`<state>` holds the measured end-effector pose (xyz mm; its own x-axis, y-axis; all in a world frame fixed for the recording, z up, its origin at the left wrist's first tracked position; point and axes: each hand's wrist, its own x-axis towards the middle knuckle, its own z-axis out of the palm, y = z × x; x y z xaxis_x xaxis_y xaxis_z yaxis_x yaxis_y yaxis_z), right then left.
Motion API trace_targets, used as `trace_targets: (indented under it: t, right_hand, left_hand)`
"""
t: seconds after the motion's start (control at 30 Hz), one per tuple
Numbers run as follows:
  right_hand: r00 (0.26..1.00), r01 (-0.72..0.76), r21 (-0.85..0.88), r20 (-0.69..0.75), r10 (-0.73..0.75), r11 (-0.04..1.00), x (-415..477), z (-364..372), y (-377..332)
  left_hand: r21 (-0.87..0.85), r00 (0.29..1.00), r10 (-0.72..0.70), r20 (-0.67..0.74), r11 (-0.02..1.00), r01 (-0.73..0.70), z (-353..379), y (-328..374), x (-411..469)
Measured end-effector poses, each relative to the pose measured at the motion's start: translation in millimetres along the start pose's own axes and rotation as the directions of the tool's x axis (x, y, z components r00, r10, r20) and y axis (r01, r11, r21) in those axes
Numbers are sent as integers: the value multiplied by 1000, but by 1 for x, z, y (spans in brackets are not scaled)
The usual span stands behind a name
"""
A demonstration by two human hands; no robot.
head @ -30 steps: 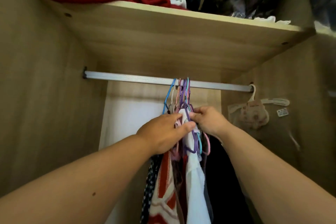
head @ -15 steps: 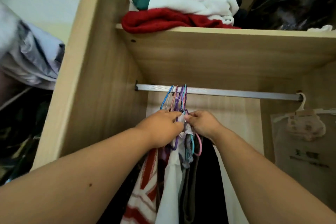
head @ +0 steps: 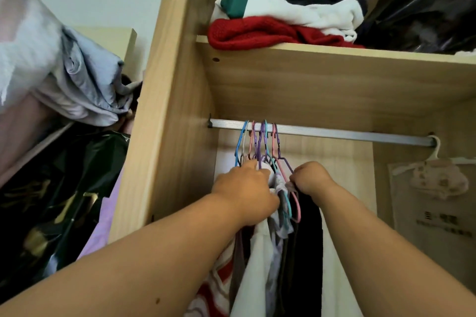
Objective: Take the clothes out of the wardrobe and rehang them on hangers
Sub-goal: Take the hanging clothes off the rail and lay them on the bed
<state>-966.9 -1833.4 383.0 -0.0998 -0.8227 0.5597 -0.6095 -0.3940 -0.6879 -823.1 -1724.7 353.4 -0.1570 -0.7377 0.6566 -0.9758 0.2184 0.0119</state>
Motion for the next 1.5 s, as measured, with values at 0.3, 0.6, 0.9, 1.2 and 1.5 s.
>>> trace_targets:
  t: [0.3, 0.6, 0.9, 1.2, 1.5]
  right_hand:
    - [976, -7, -316, -208, -62, 949, -13, -58, 2]
    - [966, 12, -290, -245, -86, 957, -26, -65, -23]
    - [974, -8, -319, -217, -65, 948, -28, -63, -29]
    - [966, 73, -223, -227, -125, 972, -23, -74, -13]
    - [953, 188, -171, -205, -222, 967, -45, -114, 25]
  left_hand:
    - [-38, 996, 94, -6, 995, -94, 0, 7, -4]
    - [-132, 981, 190, 37, 974, -183, 6, 8, -3]
    - [-393, 996, -24, 86, 918, 56, 5, 6, 7]
    - [-567, 999, -33, 41, 822, 51, 16, 12, 9]
    - [-460, 999, -1, 34, 888, 17, 26, -11, 1]
